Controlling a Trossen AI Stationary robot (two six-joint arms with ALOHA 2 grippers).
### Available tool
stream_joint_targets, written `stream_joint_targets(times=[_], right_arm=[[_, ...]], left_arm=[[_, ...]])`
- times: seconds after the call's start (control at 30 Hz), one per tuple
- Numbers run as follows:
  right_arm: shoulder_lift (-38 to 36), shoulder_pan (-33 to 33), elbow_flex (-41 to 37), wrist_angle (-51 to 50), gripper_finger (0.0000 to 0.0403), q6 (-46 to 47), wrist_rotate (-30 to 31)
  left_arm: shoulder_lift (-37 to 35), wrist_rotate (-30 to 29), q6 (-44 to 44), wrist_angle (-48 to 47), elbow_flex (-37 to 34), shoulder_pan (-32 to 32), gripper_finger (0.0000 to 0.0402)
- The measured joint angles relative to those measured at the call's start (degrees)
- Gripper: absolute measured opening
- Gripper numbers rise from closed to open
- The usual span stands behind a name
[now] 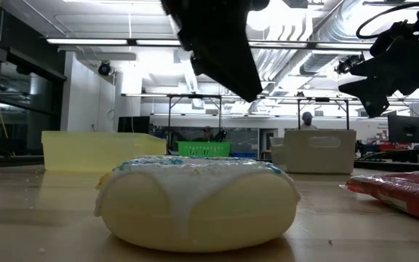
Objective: Pick & Place Food Item
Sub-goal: Put the popcorn bag into the yellow bin
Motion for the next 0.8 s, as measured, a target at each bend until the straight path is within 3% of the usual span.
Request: stream_joint_targets(times=[0.37, 0.57, 0.8], right_arm=[[0.0, 0.0, 0.0, 0.0, 0.0175, 0.0, 0.0], [0.0, 0.0, 0.0, 0.0, 0.0175, 0.0, 0.0], [0.0, 0.0, 0.0, 0.0, 0.0175, 0.0, 0.0]], left_arm=[[-5.4, 5.9, 0.4, 22.7, -19.2, 2.3, 0.0122], [-5.5, 10.7, 1.2, 27.1, -22.6, 4.6, 0.0122], [-5.5, 10.9, 3.4, 30.4, -23.6, 4.1, 0.0122]])
